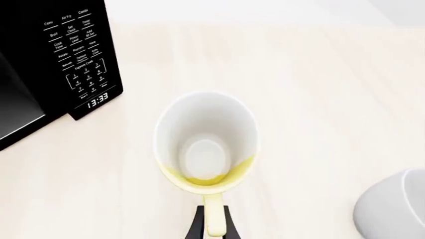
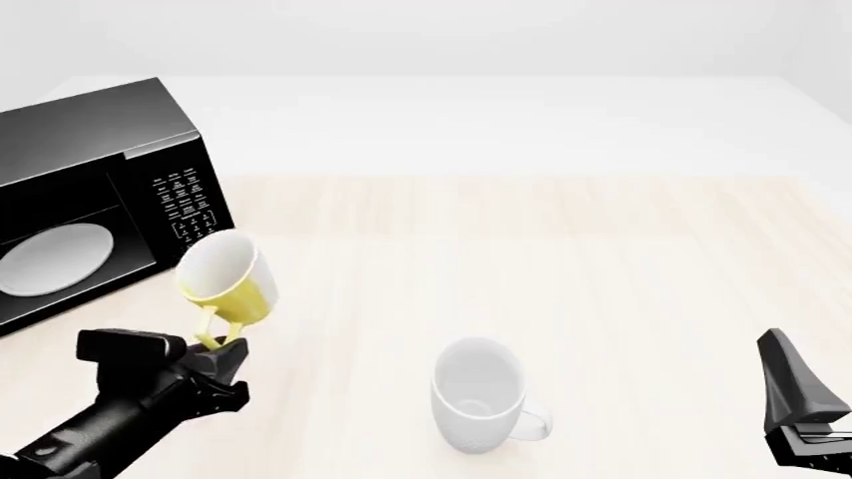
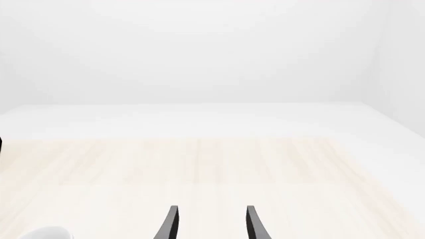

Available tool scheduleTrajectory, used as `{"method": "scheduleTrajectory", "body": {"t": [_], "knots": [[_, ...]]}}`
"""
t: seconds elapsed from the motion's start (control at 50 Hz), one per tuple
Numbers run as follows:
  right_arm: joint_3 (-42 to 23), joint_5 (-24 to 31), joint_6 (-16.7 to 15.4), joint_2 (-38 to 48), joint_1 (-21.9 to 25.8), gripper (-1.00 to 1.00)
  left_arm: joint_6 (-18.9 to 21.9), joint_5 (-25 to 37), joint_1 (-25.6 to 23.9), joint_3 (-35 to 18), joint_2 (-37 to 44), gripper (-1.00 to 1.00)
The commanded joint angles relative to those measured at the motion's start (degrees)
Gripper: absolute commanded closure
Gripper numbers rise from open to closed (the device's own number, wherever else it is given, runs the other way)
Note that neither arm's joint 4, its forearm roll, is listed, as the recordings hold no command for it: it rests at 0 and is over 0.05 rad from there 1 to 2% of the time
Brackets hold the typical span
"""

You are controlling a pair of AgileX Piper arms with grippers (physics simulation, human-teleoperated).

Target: Put the yellow and white mug in the microwave and close it.

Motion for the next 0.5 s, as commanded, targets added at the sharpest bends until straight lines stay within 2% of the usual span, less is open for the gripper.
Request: {"method": "scheduleTrajectory", "body": {"t": [0.02,0.24,0.5], "knots": [[0.0,0.0,0.0,0.0,0.0,-1.0,0.8,4.0,2.2,0.5,-6.8,1.0],[0.0,0.0,0.0,0.0,0.0,-1.0,1.4,8.8,6.4,1.0,-14.2,1.0],[0.0,0.0,0.0,0.0,0.0,-1.0,2.9,12.0,14.9,2.1,-20.1,1.0]]}}
